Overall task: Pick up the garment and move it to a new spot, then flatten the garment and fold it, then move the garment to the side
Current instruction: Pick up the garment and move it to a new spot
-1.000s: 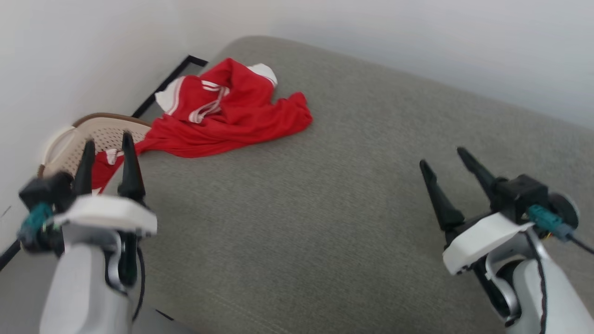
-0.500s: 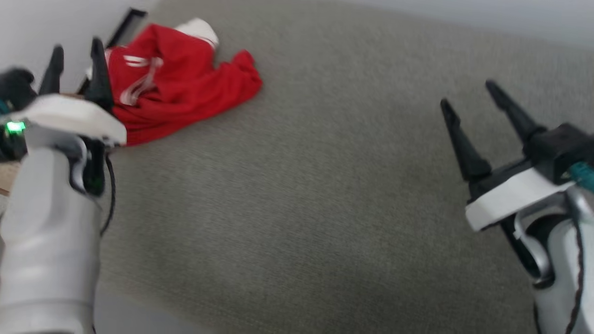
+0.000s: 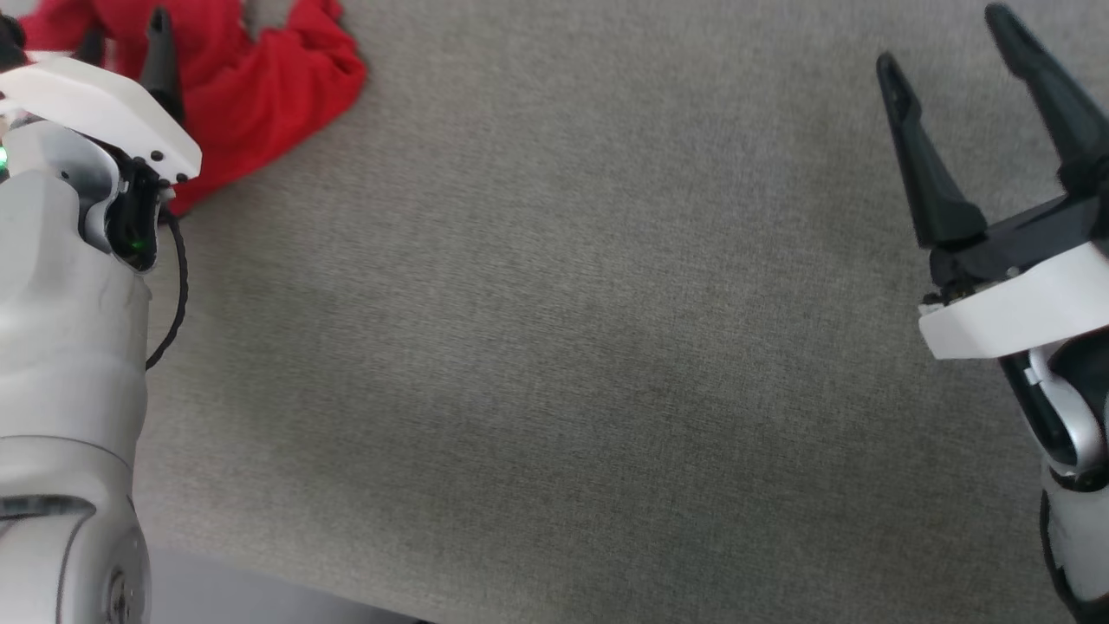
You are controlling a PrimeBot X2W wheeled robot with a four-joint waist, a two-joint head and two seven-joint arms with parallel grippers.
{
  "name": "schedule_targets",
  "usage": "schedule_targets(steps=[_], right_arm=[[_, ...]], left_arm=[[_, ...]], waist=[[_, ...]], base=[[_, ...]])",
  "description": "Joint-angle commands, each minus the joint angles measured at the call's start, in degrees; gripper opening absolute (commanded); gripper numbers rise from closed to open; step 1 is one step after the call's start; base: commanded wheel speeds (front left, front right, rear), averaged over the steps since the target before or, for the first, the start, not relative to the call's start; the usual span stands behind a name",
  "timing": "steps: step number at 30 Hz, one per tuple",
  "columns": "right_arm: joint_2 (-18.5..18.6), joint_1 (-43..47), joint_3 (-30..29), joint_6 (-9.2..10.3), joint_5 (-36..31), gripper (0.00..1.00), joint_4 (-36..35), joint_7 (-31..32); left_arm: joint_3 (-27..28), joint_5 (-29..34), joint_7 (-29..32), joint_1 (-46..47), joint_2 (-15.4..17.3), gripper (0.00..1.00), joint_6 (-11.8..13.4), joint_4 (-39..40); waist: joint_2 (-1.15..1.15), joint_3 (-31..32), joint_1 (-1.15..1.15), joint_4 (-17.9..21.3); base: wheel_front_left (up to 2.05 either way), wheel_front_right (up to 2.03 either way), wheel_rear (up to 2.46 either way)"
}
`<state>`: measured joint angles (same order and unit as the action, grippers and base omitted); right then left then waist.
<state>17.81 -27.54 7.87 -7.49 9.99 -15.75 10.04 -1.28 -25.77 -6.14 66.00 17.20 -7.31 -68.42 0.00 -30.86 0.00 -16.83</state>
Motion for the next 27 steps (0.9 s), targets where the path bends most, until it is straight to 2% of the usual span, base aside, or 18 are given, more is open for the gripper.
schedule_targets(steps=[1,7,12,18,19,20,27], right_arm=[[0.00,-0.86,0.17,0.00,-0.31,1.00,-0.71,0.50],[0.62,-2.13,0.43,0.00,-0.56,1.00,-2.45,2.01],[1.01,-2.52,0.55,0.00,-0.39,1.00,-3.54,3.12],[1.28,-3.19,0.75,0.00,-0.29,1.00,-4.13,3.90],[1.33,-3.31,0.73,0.00,-0.35,1.00,-4.18,3.98],[1.33,-3.34,0.67,0.00,-0.41,1.00,-4.18,4.09],[0.38,-2.46,-0.12,0.00,-0.19,1.00,-2.70,2.74]], left_arm=[[0.25,-1.07,1.10,1.26,0.35,1.00,-0.06,-1.19],[0.09,-1.95,10.71,2.59,0.18,1.00,1.41,-4.54],[-0.06,-3.05,21.49,0.83,-1.07,1.00,3.35,-5.92],[-1.13,-2.86,26.65,-0.49,-2.18,1.00,3.98,-6.60],[-1.40,-2.87,27.24,-0.55,-2.38,0.07,3.59,-6.67],[-1.53,-2.90,27.22,-0.46,-2.41,0.00,3.35,-6.72],[-3.07,-1.32,21.79,3.12,0.99,0.00,2.11,-5.46]], waist=[[0.00,-2.15,0.00,0.88],[0.00,-4.09,0.00,1.02],[0.00,-4.84,0.00,1.20],[0.00,-5.45,0.00,1.43],[0.00,-5.51,0.00,1.43],[0.00,-5.55,0.00,1.39],[0.00,-3.67,0.00,0.76]], base=[[0.00,0.00,0.00],[0.00,0.00,0.00],[0.00,0.00,0.00],[0.00,0.00,0.00],[0.00,0.00,0.00],[0.00,0.00,0.00],[0.00,0.00,0.00]])
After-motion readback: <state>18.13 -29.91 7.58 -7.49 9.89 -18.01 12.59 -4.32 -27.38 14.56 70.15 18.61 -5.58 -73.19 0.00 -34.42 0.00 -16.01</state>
